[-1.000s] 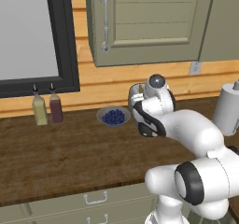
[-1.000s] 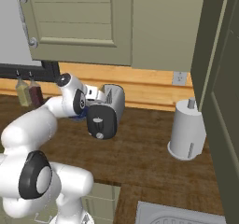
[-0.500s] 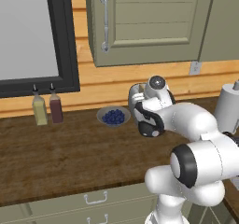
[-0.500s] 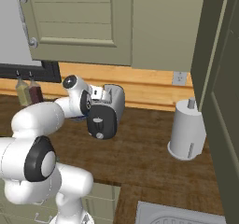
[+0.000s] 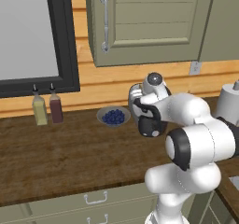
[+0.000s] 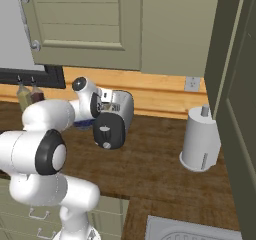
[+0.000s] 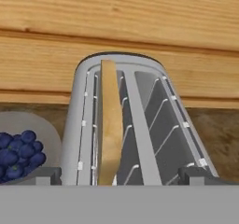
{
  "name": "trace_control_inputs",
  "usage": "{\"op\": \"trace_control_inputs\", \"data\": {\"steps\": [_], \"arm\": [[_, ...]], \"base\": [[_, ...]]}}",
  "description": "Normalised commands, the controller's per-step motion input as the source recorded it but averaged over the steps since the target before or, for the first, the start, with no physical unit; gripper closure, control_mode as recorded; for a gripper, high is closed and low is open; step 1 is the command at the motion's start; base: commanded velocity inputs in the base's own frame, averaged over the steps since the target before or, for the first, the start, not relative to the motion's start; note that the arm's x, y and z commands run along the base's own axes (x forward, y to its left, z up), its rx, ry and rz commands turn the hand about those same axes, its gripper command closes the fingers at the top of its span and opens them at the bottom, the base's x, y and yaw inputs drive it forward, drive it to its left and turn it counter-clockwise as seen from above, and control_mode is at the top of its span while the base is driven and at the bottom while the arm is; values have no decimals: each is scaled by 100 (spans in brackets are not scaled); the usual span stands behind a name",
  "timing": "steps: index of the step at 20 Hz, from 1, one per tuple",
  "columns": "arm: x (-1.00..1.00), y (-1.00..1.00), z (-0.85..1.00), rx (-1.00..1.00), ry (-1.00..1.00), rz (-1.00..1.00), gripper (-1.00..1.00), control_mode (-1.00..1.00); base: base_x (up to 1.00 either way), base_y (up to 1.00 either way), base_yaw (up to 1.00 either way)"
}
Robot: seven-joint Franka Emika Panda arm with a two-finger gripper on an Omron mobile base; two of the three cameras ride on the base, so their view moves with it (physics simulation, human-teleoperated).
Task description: Start the toaster. Once the lever pops up, take the bread to the plate on the dining counter.
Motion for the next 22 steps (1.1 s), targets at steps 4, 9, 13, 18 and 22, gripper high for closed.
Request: {"op": "trace_control_inputs", "data": {"steps": [4,9,13,18,22], "arm": [[31,0,-10,0,-1,0,-100,-100],[27,0,-12,0,-4,0,-100,-100],[24,0,-15,0,-4,0,-100,-100],[6,0,-13,0,-4,0,100,-100],[0,0,-3,3,0,0,100,-100]], "base": [[0,0,0],[0,0,0],[0,0,0],[0,0,0],[0,0,0]]}}
